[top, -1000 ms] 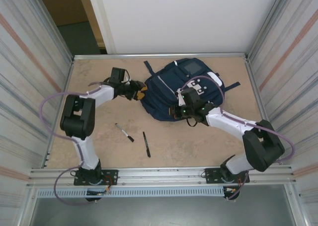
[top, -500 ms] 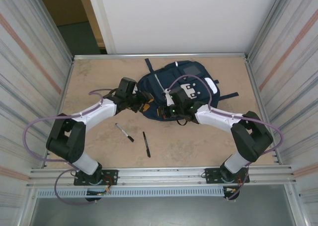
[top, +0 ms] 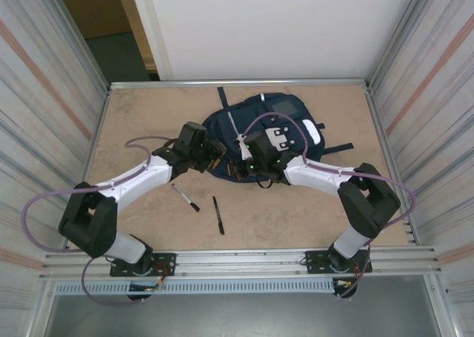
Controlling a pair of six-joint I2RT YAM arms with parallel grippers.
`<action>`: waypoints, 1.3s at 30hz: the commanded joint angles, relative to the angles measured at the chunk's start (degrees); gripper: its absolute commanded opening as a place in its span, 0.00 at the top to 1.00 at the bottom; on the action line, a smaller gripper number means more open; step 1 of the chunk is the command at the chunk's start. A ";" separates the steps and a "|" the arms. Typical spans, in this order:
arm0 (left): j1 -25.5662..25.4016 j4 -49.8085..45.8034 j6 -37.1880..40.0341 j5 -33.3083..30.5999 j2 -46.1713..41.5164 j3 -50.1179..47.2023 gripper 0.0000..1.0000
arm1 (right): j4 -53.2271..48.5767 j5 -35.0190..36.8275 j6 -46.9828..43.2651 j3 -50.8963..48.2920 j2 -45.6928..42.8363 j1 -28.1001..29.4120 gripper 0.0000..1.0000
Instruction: Pack the student bag
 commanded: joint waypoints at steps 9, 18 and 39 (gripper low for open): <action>-0.27 -1.79 0.34 -2.36 4.88 2.11 0.67 | 0.87 -4.66 0.48 4.14 1.87 1.80 1.00; 3.32 -0.97 2.91 -0.27 4.57 0.72 1.00 | -5.02 -2.42 -2.45 1.17 -1.95 -0.05 1.00; 10.19 -9.03 12.15 6.74 -0.90 0.06 0.83 | -15.13 11.83 -2.91 -19.34 -28.29 -22.49 0.79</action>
